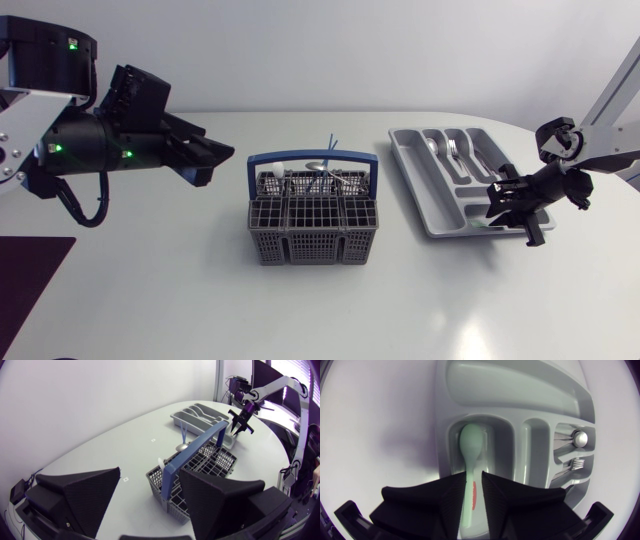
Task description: Unload the cutlery basket into the drawer organizer.
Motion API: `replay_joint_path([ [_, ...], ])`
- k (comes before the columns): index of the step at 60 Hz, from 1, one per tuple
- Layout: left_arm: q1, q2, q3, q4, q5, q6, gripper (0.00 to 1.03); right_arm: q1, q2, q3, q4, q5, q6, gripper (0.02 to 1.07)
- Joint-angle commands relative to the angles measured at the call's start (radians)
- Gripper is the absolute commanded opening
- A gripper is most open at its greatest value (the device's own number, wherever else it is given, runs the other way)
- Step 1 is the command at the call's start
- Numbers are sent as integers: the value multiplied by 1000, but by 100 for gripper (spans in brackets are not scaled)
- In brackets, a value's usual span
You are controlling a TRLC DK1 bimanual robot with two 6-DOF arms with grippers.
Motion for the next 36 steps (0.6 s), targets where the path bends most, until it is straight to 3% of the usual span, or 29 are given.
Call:
replay_joint_path([
  [1, 0, -3, -29, 10, -5, 19, 99, -9, -1, 11, 3, -13, -5, 54],
  [6, 0, -10, -31, 4, -5, 20, 99, -25, -56, 20, -18, -53, 15, 65],
  [14, 0, -43, -35, -24, -5, 23, 99, -32, -198, 20, -104, -136, 69, 94],
  [28, -38, -106, -86, -85, -5, 69, 98, 64, -402, -67, -147, -299, 302, 95],
  [36, -66, -107, -141, -96, -5, 95, 96, 164, -448, -118, -76, -374, 505, 95],
])
